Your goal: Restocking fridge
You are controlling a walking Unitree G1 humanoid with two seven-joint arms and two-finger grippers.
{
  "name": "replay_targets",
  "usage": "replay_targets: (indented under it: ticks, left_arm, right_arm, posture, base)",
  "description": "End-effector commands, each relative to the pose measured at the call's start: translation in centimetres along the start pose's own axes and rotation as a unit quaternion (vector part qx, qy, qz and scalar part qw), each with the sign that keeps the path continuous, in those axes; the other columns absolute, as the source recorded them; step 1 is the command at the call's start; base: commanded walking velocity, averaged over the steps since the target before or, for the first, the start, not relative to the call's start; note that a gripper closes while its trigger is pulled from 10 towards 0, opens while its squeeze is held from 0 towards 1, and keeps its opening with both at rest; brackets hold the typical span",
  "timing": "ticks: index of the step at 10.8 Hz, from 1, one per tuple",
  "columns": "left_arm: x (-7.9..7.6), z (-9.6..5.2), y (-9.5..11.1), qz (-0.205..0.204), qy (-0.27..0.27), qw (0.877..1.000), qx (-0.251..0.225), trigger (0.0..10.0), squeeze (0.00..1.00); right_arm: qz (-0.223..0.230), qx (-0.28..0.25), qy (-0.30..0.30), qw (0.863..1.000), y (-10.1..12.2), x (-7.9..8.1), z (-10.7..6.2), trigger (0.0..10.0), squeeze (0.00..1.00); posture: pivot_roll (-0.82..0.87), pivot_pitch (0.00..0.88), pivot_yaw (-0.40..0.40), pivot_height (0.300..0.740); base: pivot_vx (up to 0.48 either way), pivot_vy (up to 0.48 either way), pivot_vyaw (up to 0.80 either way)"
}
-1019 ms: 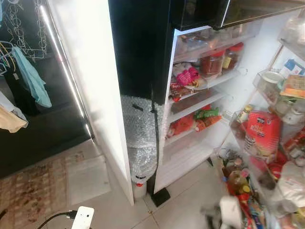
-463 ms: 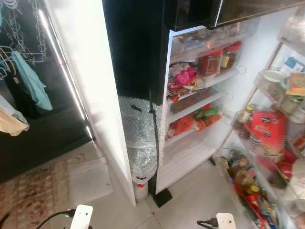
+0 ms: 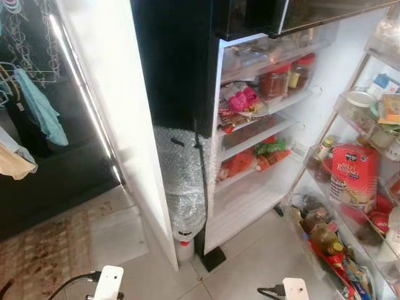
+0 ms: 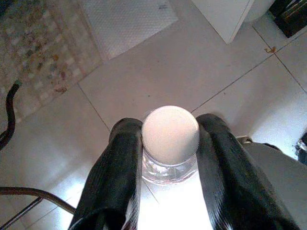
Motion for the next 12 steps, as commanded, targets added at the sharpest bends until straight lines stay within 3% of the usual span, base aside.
replay_targets:
  ticks: [1, 4, 7, 8, 10, 12]
  left_arm:
    - [0.2, -0.1, -0.5, -0.002, 0.003, 1.0, 0.002, 10.0, 0.0]
    - [0.4, -0.4, -1.5, -0.003, 0.008, 1.0, 0.01, 10.0, 0.0]
    - [-0.9, -0.3, -1.3, 0.001, 0.002, 1.0, 0.012, 10.0, 0.0]
    - [-1.3, -0.3, -1.2, 0.002, -0.001, 1.0, 0.011, 10.0, 0.0]
    - [0.1, 0.0, -0.2, 0.001, 0.007, 1.0, 0.007, 10.0, 0.0]
    - [0.3, 0.0, -0.2, 0.001, 0.01, 1.0, 0.007, 10.0, 0.0]
  right_arm:
    - [0.003, -0.009, -0.01, 1.0, 0.2, -0.4, 0.0, 10.0, 0.0]
    - [0.032, -0.031, -0.015, 0.999, 1.2, -0.6, 0.1, 10.0, 0.0]
    - [0.016, -0.027, -0.012, 0.999, 0.8, -0.1, 0.0, 10.0, 0.0]
    - [0.014, -0.033, -0.009, 0.999, 0.9, 0.4, 0.1, 10.0, 0.0]
    - [0.007, -0.036, 0.001, 0.999, 1.2, 0.7, 0.1, 10.0, 0.0]
    - [0.023, -0.042, 0.001, 0.999, 1.3, 0.7, 0.1, 10.0, 0.0]
  posture:
    - [-0.12, 0.017, 0.003, 0.74]
    - [-0.13, 0.061, 0.004, 0.74]
    - [-0.13, 0.034, 0.005, 0.74]
    - [-0.12, 0.028, 0.003, 0.74]
    - [-0.11, 0.017, -0.002, 0.74]
    - [-0.11, 0.008, -0.004, 0.74]
  base:
    - [0.0, -0.285, 0.0]
    - [0.0, -0.289, 0.53]
    - [0.0, -0.289, 0.0]
    - [0.0, -0.285, 0.8]
    - [0.0, -0.137, 0.8]
    - [0.0, 0.0, 0.4]
Point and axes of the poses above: a point about 5 cm out from each wrist's last joint towards the gripper, its own z axis pointing out of the wrist towards the gripper, its own y axis along the axis of the wrist's last joint, x = y × z, the point moved 2 cm from there along z, pointing out of the wrist towards the gripper, and after that the axes turned 3 degrees about z, right-handed, at the moved point
